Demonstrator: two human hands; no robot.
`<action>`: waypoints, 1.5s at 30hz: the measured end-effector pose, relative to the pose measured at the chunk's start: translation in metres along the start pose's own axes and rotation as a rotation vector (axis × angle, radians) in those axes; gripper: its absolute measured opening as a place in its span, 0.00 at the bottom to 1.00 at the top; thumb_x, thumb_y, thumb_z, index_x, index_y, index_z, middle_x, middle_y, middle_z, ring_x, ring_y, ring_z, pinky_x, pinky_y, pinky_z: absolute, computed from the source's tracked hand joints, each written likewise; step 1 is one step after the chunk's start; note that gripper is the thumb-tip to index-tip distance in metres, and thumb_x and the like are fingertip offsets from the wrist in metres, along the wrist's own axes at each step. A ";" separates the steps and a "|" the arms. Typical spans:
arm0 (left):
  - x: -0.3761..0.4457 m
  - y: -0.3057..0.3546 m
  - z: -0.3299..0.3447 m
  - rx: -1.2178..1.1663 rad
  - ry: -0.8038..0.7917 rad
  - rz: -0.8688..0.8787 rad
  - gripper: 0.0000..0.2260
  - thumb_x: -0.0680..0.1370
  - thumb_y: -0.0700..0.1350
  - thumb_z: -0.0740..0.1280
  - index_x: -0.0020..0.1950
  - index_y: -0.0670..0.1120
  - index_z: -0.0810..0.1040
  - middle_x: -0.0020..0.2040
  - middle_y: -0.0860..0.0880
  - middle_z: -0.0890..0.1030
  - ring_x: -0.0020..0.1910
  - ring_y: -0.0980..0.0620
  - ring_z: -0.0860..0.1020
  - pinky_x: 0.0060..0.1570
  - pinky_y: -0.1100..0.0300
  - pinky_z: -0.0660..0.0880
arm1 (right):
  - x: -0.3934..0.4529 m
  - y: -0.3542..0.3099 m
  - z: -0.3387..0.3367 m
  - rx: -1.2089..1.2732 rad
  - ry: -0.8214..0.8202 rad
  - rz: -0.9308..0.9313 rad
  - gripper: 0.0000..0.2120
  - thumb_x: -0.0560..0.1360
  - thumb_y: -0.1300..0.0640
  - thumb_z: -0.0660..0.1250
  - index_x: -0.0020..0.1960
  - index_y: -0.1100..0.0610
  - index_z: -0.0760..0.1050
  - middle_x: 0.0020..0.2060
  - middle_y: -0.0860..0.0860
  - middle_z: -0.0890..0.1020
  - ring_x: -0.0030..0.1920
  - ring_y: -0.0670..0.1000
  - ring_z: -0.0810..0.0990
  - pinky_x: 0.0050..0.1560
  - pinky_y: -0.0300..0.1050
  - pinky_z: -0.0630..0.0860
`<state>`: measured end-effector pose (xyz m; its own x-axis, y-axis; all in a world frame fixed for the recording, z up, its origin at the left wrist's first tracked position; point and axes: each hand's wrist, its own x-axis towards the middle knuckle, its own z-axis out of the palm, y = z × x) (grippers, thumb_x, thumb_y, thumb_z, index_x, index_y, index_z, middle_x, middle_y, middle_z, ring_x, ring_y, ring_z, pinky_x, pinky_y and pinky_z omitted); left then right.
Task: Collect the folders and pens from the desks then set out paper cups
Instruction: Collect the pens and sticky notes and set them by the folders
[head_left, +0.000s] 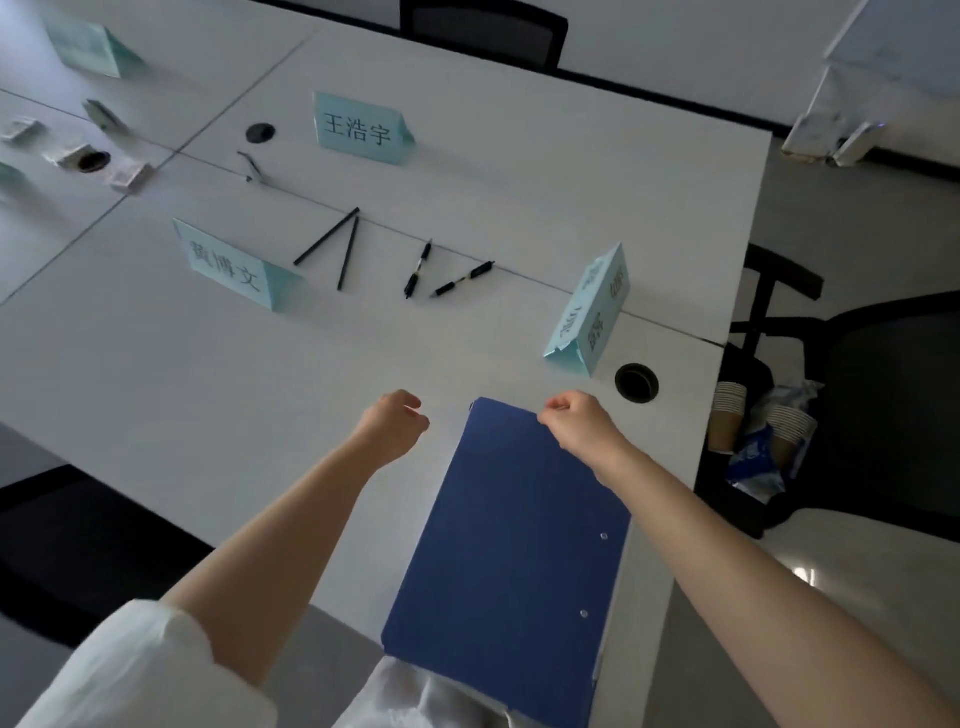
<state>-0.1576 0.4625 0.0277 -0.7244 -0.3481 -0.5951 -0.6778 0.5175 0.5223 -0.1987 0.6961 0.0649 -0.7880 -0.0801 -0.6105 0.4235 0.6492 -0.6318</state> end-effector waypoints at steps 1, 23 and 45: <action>0.013 0.005 -0.009 0.018 0.019 0.017 0.15 0.77 0.42 0.65 0.64 0.45 0.76 0.58 0.45 0.80 0.50 0.47 0.77 0.46 0.59 0.73 | 0.011 -0.013 0.003 0.014 -0.003 -0.007 0.12 0.74 0.59 0.60 0.53 0.63 0.75 0.45 0.56 0.79 0.44 0.53 0.75 0.48 0.52 0.76; 0.305 0.094 -0.076 0.430 0.158 0.355 0.12 0.78 0.46 0.64 0.61 0.45 0.72 0.58 0.45 0.76 0.55 0.42 0.76 0.42 0.55 0.67 | 0.295 -0.170 0.095 -0.063 0.293 0.192 0.15 0.70 0.50 0.65 0.50 0.59 0.78 0.48 0.57 0.84 0.48 0.59 0.83 0.48 0.48 0.79; 0.395 0.028 -0.228 0.203 0.298 0.153 0.13 0.76 0.41 0.65 0.60 0.39 0.72 0.55 0.36 0.77 0.48 0.39 0.75 0.44 0.50 0.73 | 0.320 -0.290 0.199 0.081 0.030 0.048 0.10 0.74 0.60 0.57 0.54 0.61 0.69 0.48 0.56 0.74 0.36 0.56 0.77 0.25 0.43 0.78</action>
<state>-0.4913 0.1610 -0.0537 -0.8403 -0.4514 -0.3003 -0.5419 0.7148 0.4420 -0.4842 0.3318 -0.0421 -0.7783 -0.0272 -0.6274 0.4949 0.5884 -0.6394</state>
